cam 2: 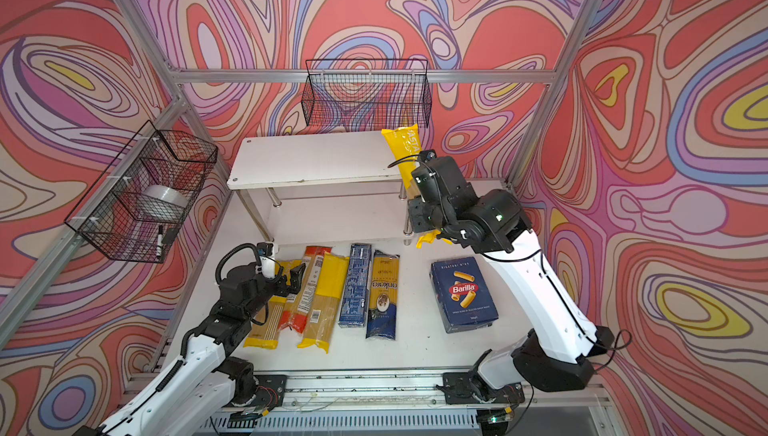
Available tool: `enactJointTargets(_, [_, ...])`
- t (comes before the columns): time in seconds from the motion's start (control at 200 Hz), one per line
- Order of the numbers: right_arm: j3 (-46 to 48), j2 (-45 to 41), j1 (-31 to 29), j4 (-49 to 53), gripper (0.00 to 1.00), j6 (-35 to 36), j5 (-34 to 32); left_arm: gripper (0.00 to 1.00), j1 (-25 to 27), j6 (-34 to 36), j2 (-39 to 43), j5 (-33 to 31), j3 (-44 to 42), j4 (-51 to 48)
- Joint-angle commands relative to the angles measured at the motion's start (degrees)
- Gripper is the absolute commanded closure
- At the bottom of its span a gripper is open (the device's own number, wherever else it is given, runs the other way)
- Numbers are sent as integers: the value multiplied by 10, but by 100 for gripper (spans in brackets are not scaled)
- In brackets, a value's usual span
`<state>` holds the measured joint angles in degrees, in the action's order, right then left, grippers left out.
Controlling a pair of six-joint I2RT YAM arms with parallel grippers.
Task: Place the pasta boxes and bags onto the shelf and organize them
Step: 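Carry the bag over the white shelf top with the right gripper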
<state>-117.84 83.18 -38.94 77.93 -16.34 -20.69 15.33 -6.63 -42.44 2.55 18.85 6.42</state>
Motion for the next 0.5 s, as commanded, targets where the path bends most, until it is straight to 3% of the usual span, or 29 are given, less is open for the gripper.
enactJointTargets(0.0, [-24, -6, 19, -71, 100, 21, 3, 0, 1, 2, 12, 0, -7, 11])
enactJointTargets(0.496, [-129, 106, 76, -92, 100, 43, 77, 0, 0, 1, 16, -2, -9, 10])
